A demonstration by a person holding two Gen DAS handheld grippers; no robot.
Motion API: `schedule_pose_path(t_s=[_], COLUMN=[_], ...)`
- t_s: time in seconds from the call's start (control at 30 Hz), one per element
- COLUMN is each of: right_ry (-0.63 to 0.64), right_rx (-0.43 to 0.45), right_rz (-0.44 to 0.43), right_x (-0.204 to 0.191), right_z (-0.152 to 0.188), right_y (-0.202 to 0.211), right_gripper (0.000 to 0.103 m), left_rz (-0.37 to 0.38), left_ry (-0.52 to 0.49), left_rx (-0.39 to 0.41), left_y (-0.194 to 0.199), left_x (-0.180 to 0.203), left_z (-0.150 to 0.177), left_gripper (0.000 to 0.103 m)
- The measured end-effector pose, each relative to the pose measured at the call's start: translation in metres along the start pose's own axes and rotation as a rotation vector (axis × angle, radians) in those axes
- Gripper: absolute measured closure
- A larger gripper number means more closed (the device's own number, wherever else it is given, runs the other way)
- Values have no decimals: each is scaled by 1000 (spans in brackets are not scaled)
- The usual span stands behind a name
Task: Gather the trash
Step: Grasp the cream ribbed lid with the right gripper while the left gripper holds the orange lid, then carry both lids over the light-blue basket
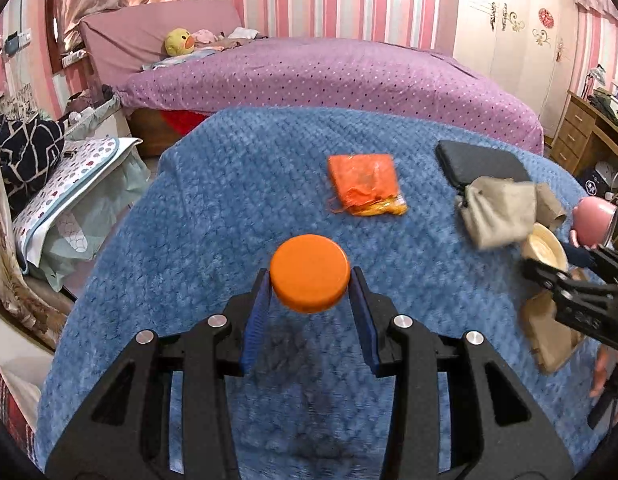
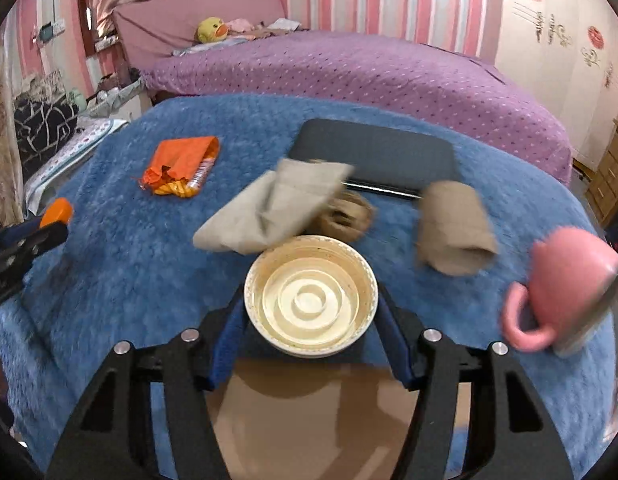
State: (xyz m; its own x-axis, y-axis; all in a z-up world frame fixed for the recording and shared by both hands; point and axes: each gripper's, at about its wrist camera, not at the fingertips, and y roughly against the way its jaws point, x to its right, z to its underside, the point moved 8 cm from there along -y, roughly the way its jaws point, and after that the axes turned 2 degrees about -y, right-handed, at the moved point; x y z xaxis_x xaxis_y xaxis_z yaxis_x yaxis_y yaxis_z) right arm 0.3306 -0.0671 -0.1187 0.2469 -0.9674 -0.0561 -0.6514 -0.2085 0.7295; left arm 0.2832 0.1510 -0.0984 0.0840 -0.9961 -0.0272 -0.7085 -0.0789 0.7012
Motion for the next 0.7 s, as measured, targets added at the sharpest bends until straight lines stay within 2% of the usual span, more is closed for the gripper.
schedule_pose_path(t_s=[0.33, 0.47, 0.7], right_ry=[-96, -118, -202], right_rx=[119, 144, 194], right_rz=[52, 108, 184], right_x=[81, 113, 175], right_z=[33, 52, 88], right_y=[106, 141, 185], right_gripper=[42, 42, 42], left_rz=[31, 52, 69], left_ry=[-14, -21, -56], left_rx=[65, 103, 124], left_y=[42, 64, 89], left_x=[47, 73, 124], left_z=[-11, -13, 13], left_gripper=[64, 64, 64])
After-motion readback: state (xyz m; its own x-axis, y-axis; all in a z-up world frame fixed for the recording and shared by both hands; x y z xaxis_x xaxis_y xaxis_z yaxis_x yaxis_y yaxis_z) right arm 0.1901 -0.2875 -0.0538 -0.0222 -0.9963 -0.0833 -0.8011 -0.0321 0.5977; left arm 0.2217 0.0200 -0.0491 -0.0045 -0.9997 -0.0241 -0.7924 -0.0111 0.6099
